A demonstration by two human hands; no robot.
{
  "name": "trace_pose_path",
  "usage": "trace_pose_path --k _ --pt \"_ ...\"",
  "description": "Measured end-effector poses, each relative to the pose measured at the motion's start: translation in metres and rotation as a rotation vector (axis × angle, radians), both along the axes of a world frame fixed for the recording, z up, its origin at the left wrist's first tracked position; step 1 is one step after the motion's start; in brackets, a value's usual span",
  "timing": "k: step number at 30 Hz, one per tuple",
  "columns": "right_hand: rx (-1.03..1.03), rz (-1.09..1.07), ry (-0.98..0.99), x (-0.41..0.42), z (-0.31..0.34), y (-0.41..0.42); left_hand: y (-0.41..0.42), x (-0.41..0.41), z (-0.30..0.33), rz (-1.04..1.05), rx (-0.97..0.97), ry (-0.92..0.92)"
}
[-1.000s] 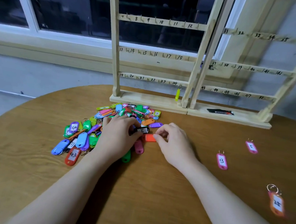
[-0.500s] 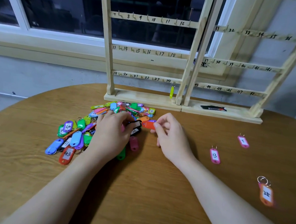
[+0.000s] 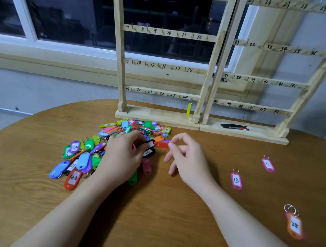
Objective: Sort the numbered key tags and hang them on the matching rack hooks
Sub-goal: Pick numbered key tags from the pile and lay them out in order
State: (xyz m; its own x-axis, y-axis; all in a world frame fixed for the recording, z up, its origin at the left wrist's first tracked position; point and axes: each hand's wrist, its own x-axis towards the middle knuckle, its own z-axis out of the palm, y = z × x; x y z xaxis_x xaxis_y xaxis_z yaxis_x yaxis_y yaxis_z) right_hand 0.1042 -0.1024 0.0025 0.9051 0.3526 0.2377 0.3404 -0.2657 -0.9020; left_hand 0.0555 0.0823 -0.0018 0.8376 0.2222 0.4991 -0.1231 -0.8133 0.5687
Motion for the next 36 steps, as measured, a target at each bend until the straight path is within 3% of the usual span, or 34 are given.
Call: trace_pose_path --k 22,36 --pt "0.025 -0.031 0.052 0.004 -0.001 -0.003 -0.001 -0.004 0.006 0.014 0.032 0.037" --pt "0.132 -0.081 0.066 0.000 0.007 -0.012 -0.017 -0.020 0.017 -0.072 -0.052 0.082"
